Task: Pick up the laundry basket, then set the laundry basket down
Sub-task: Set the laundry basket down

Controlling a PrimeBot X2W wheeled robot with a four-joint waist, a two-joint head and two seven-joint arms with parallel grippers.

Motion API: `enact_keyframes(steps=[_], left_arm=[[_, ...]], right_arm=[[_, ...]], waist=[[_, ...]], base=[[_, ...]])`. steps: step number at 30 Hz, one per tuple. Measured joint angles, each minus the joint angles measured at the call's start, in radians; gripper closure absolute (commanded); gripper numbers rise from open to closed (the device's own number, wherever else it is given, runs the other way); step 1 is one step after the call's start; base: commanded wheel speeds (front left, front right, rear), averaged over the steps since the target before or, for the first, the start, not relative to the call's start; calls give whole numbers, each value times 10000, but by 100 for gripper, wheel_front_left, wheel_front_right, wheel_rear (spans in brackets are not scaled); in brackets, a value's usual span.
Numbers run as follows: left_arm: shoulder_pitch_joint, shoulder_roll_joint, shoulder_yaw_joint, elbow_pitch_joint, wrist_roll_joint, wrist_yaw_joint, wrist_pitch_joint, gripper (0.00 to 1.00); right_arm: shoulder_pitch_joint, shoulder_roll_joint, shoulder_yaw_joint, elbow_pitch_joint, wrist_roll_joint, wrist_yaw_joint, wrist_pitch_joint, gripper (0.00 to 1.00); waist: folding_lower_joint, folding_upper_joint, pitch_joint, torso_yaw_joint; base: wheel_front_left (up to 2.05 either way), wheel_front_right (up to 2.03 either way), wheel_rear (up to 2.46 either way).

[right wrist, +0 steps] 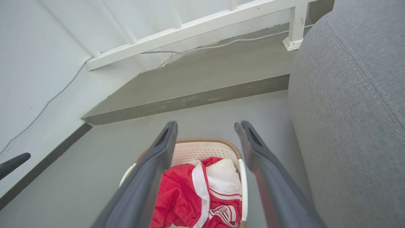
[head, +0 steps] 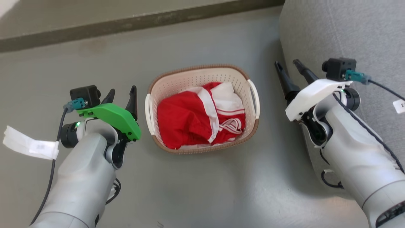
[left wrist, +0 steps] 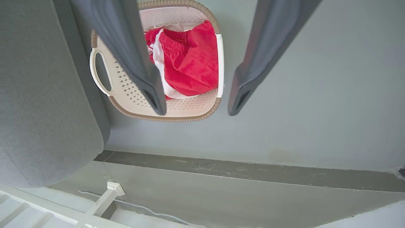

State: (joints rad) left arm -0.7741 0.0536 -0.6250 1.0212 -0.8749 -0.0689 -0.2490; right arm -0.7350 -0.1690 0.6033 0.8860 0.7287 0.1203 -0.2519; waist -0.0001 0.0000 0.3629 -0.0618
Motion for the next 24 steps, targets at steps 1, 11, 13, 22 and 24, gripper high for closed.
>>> enact_keyframes(steps=[1, 11, 13, 22, 24], left_arm=[[75, 13, 75, -71, 88, 4, 2, 0], [1107, 268, 765, -1195, 562, 194, 0, 0], [1294, 309, 849, -1434, 811, 259, 2, 0], [1923, 454, 1542, -2880, 1547, 479, -2, 0], [2116, 510, 1732, -3206, 1691, 552, -25, 0]], right_arm=[[107, -8, -63, -105, -61, -4, 0, 0], [1265, -226, -926, -1340, -604, -180, 0, 0], [1503, -230, -1055, -1540, -709, -257, 0, 0], [2120, -213, -1515, -2805, -1398, -430, -2, 0], [2324, -182, -1607, -2991, -1434, -435, -2, 0]], waist=[[0, 0, -107, -2], [0, 0, -1163, -37], [0, 0, -1353, -37], [0, 0, -2024, -45], [0, 0, -2131, -58]], base=[[0, 0, 0], [0, 0, 0], [0, 0, 0], [0, 0, 0], [0, 0, 0]])
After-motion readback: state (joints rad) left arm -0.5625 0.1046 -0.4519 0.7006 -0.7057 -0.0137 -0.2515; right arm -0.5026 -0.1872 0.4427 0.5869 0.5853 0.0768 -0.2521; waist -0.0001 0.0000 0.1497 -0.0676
